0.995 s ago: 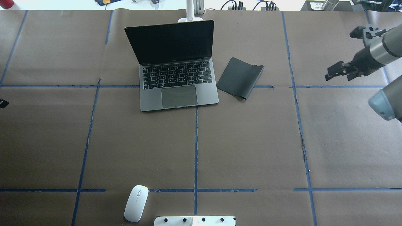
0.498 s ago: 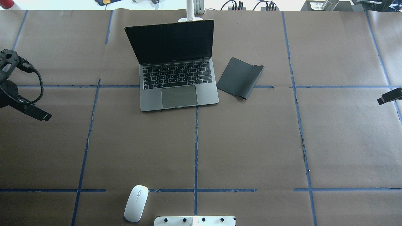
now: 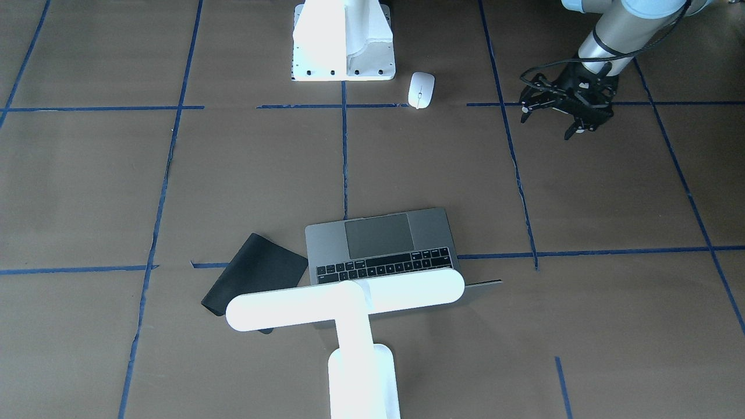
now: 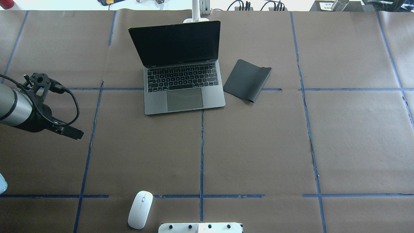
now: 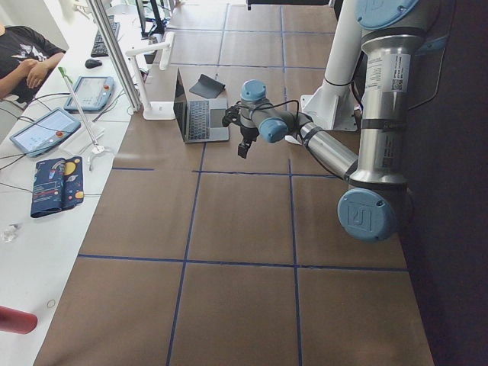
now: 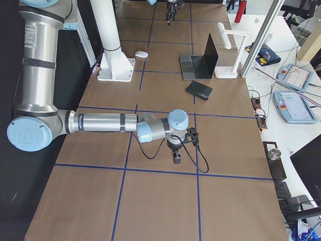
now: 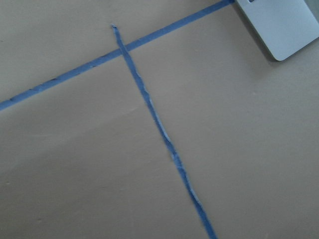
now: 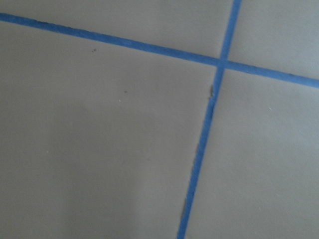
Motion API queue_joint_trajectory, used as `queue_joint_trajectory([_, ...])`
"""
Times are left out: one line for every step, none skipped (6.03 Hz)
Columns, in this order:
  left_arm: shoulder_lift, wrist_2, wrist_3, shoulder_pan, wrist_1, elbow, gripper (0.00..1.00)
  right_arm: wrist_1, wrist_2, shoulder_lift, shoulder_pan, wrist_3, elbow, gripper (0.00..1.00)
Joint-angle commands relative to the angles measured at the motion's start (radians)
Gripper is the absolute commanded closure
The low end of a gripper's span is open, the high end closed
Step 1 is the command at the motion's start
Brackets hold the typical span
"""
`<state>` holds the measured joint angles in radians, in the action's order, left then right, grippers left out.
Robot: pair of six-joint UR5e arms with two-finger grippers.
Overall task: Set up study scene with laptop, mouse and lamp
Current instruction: 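Lower the left gripper over the white mouse and grasp it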
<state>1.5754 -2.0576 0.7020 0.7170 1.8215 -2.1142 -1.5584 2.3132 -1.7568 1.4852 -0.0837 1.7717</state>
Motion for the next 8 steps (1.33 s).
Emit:
queue_joint_trajectory([0.001, 0.15, 0.191, -0.2, 0.008, -0.039, 0.0, -0.035, 0.002, -0.035, 0.04, -0.03, 0.012, 0.0])
queue_joint_trajectory([0.027, 0.251, 0.258, -0.311, 0.007, -0.041, 0.0, -0.034, 0.002, -0.035, 0.04, -0.03, 0.011, 0.0])
queue_joint_trajectory([0.037, 0.302, 0.307, -0.382, 0.007, -0.041, 0.0, -0.034, 0.002, -0.036, 0.04, -0.03, 0.009, 0.0])
queue_joint_trajectory([0.066, 0.354, 0.411, -0.462, -0.004, -0.041, 0.0, -0.034, 0.002, -0.036, 0.04, -0.03, 0.009, 0.0])
queue_joint_trajectory([0.067, 0.473, 0.485, -0.544, -0.007, -0.04, 0.0, -0.034, -0.003, -0.038, 0.04, -0.03, 0.008, 0.0])
queue_joint_trajectory([0.086, 0.52, 0.541, -0.615, -0.046, -0.038, 0.0, -0.034, -0.006, -0.041, 0.04, -0.03, 0.008, 0.0])
queue_joint_trajectory([0.104, 0.549, 0.569, -0.681, -0.077, -0.033, 0.0, -0.034, -0.006, -0.044, 0.04, -0.027, 0.009, 0.0])
queue_joint_trajectory([0.113, 0.556, 0.571, -0.697, -0.077, -0.029, 0.0, -0.034, -0.006, -0.044, 0.04, -0.025, 0.011, 0.0])
